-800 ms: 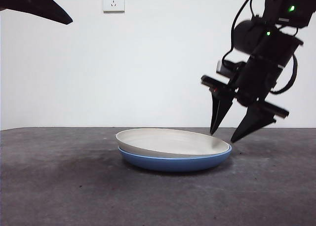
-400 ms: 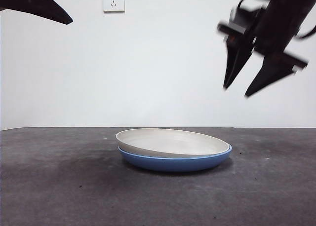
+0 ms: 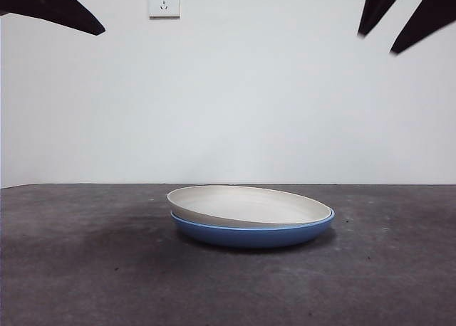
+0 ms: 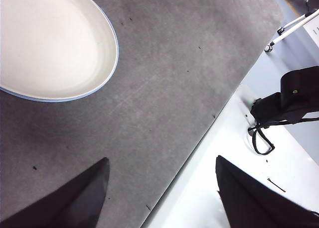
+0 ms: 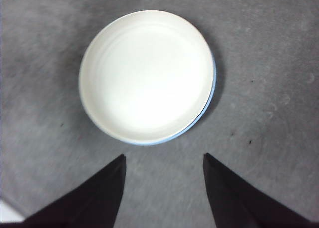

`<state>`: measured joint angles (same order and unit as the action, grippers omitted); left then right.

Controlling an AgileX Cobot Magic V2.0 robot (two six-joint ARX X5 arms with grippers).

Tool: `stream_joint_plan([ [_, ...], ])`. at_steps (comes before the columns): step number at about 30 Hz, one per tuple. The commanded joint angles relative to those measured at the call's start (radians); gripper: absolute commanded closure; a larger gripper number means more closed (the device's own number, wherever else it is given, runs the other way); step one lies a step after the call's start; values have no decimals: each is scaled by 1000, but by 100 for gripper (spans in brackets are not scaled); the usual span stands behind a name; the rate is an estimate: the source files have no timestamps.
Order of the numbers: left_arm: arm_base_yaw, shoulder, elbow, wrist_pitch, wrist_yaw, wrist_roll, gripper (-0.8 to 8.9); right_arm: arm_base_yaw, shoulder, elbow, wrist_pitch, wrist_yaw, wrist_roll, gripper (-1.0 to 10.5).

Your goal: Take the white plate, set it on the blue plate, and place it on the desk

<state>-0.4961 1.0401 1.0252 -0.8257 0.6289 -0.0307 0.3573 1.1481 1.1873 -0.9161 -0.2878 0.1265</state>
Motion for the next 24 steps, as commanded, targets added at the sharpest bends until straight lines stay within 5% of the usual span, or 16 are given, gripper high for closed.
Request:
stream_joint_plan([
  [1,-8,5,8,11,7,19,471,26,-50,15,-41,-3,-26,700],
  [24,-8,5,8,10,7,19,471,114,-327,-271,-64,-184,-31,700],
])
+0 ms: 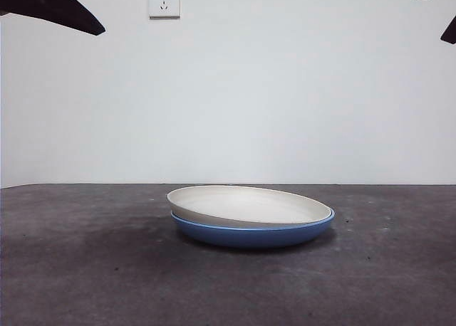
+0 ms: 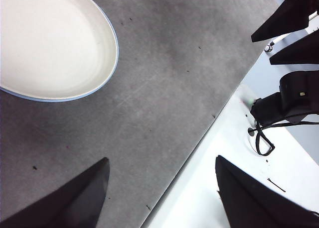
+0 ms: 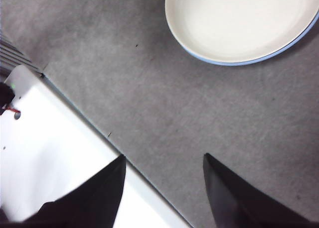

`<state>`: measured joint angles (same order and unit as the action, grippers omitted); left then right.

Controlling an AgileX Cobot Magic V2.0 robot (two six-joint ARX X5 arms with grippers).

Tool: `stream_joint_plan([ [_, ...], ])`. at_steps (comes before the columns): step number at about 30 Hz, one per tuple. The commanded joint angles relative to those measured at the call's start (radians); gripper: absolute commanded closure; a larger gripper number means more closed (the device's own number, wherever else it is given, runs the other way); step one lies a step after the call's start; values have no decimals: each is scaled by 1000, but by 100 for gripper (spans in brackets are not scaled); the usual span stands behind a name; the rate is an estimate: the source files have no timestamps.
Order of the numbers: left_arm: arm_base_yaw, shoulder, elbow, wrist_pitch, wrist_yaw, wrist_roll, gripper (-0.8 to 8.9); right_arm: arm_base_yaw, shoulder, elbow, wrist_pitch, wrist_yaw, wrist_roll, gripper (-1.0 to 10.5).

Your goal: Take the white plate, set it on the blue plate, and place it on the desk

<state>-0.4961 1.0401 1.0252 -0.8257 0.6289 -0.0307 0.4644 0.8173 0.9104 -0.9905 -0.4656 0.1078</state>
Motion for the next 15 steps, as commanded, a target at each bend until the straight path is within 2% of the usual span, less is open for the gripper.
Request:
stream_joint_plan([
  [1,-8,5,8,10,7,19,471,7,4,6,11,-6,-11,700],
  [12,-8,5,8,10,7,19,478,7,4,6,16,-6,-11,701],
  [14,-8,5,8,10,8,19,531,7,4,6,14,-6,-11,737],
  [15,-8,5,8,10,7,19,585,7,4,6,12,-6,-11,794],
])
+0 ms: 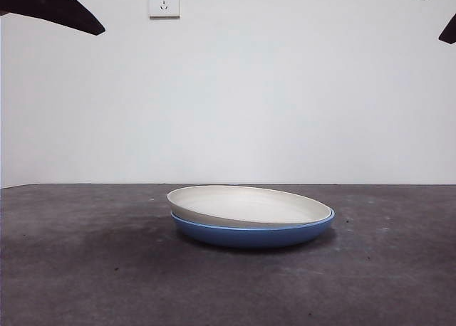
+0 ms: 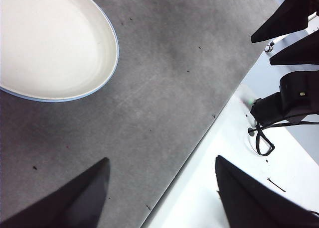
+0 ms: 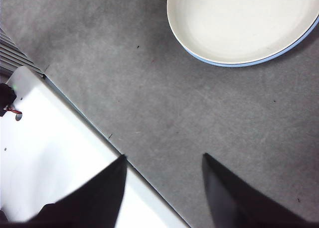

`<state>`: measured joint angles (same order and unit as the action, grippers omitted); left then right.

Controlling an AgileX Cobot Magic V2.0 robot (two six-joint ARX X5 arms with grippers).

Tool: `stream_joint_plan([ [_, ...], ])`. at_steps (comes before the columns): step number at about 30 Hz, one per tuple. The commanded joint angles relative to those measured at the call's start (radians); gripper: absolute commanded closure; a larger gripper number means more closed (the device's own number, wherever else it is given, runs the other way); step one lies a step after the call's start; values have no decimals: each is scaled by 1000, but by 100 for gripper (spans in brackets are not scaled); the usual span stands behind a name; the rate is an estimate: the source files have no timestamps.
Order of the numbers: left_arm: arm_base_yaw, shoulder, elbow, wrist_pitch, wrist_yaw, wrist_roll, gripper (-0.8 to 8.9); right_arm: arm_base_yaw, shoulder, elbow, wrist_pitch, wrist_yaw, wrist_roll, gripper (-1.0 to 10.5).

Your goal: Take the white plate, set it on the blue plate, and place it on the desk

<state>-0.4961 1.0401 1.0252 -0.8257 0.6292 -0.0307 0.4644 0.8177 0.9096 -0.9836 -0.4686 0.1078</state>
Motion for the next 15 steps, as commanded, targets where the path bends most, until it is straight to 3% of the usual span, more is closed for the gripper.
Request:
stream_joint_plan([
  [1,-8,5,8,10,7,19,653,7,4,6,3,-3,-11,867],
  [3,-8,5,8,10,7,19,790,7,4,6,3,-3,-11,939],
  [4,-8,5,8,10,7,19,804,7,4,6,3,-3,-11,939],
  [15,-8,5,9,11,7,19,804,6,4,6,18,-3,-11,939],
])
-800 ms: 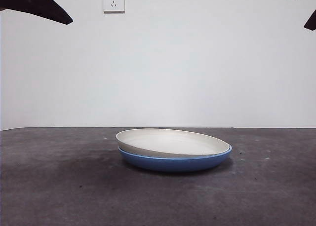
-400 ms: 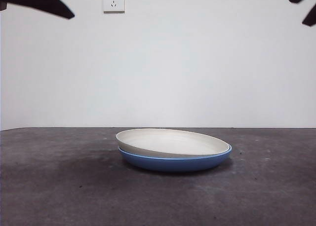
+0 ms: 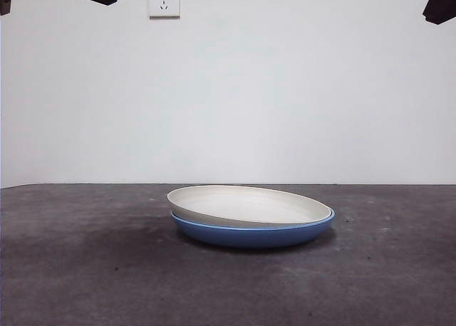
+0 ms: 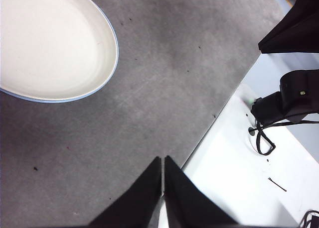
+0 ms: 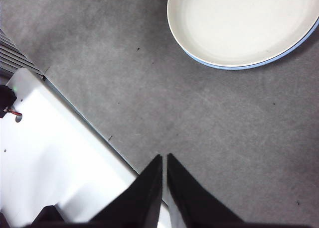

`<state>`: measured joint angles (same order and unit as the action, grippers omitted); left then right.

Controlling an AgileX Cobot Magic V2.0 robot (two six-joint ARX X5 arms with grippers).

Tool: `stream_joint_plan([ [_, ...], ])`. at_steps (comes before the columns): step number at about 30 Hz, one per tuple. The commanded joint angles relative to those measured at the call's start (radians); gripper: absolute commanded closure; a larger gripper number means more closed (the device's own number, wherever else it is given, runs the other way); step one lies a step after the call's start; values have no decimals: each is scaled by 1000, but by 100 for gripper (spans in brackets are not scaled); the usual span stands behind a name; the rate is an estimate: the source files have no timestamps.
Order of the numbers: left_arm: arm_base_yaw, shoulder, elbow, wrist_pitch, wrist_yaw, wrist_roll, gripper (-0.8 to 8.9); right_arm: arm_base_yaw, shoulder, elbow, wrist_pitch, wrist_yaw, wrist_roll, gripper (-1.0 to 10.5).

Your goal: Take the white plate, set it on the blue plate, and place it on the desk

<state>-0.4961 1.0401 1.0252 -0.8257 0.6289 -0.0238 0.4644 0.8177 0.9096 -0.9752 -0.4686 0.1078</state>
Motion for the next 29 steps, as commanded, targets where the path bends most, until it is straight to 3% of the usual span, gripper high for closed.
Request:
stream_joint_plan([
  [1,-8,5,9,11,7,12,804,6,4,6,10,-3,-11,939],
  [14,-8,5,10,12,7,13,804,6,4,7,10,-3,-11,939],
  [18,23,-35,10,20,-28,146,804,6,4,6,10,-3,-11,939],
  [20,68,-78,6,95,-59,192,804,6,4,6,10,-3,-11,939],
  [25,249,-244,-57,444,-93,192,804,6,4,7,10,-3,-11,939],
  [29,386,-394,-169,642,-248,192,804,6,4,6,10,-3,-11,939],
])
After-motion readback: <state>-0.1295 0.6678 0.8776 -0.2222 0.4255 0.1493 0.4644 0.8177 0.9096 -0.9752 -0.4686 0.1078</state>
